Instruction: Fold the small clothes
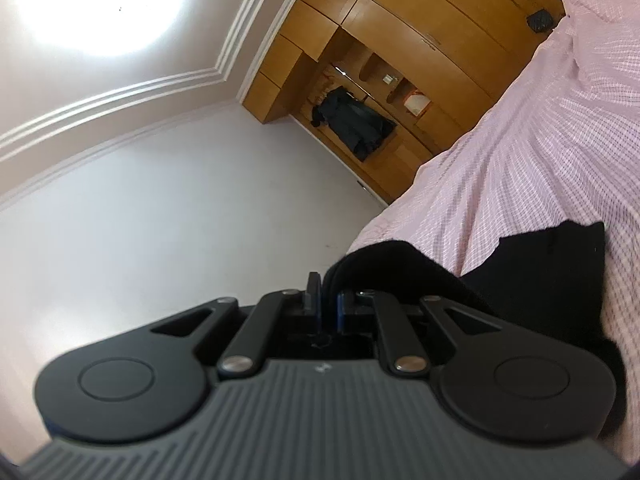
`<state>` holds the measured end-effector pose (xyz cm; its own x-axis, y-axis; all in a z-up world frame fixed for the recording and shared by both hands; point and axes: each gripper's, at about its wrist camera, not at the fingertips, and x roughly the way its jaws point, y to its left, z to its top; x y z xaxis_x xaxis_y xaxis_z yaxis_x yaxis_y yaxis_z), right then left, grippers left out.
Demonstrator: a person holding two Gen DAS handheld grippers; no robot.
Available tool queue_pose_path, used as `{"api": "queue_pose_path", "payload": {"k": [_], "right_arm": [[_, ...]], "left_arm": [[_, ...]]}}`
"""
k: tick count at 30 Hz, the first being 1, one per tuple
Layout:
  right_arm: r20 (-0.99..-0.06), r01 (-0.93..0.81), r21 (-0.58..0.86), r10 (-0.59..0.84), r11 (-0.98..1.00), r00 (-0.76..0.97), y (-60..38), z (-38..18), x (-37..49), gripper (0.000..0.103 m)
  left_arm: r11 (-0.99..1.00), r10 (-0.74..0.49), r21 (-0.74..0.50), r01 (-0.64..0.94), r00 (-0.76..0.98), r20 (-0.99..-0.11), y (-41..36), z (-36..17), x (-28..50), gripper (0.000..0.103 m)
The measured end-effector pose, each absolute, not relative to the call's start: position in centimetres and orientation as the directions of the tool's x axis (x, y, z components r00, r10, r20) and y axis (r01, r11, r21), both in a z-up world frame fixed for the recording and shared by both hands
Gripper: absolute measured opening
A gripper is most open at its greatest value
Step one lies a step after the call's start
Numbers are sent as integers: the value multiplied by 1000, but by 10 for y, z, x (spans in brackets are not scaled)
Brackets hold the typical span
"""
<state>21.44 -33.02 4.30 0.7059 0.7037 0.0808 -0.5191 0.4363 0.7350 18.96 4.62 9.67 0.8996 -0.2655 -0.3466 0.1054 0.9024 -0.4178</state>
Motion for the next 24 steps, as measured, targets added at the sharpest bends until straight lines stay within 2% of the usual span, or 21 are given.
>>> {"api": "queue_pose_path", "payload": {"k": [9, 17, 24], "right_arm": [[43, -538, 684, 709, 493, 704, -319, 46, 264, 10], [3, -498, 694, 689, 520, 724, -316, 24, 302, 10], [-47, -456, 698, 670, 552, 741, -324, 2, 325, 10]], "left_arm": [[915, -224, -398, 68, 906, -359, 57, 72, 247, 8], [888, -229, -460, 29, 894, -385, 80, 33, 295, 8], [894, -249, -445, 55, 886, -391, 83, 14, 331, 8]]}}
